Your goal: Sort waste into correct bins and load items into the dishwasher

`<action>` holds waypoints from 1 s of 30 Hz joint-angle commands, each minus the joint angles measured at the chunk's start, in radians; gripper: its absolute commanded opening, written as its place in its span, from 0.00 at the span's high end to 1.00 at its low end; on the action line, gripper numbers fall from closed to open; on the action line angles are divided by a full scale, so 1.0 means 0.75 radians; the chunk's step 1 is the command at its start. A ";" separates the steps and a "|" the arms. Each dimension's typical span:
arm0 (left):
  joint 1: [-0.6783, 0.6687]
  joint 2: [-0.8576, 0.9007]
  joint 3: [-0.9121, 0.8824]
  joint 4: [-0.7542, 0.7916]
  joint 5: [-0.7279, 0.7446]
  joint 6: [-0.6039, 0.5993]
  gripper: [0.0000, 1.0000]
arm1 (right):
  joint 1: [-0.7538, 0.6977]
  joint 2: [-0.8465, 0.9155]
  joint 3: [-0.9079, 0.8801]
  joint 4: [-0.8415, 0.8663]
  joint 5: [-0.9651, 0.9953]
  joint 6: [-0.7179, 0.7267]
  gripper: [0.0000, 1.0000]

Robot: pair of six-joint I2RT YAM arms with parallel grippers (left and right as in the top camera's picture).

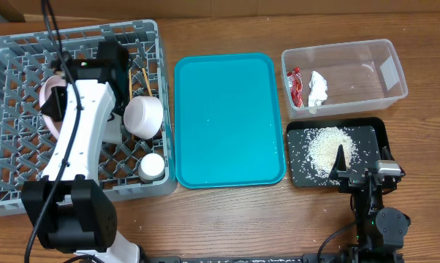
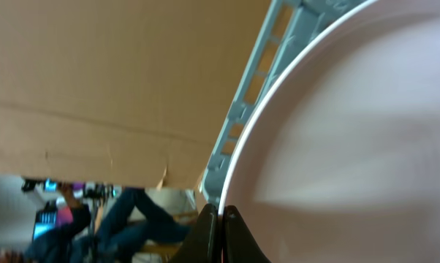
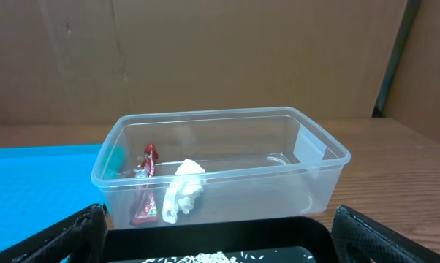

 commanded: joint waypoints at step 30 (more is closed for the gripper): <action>-0.469 -0.632 0.380 -0.012 1.383 0.227 0.00 | -0.002 -0.011 -0.013 0.008 0.001 -0.005 0.00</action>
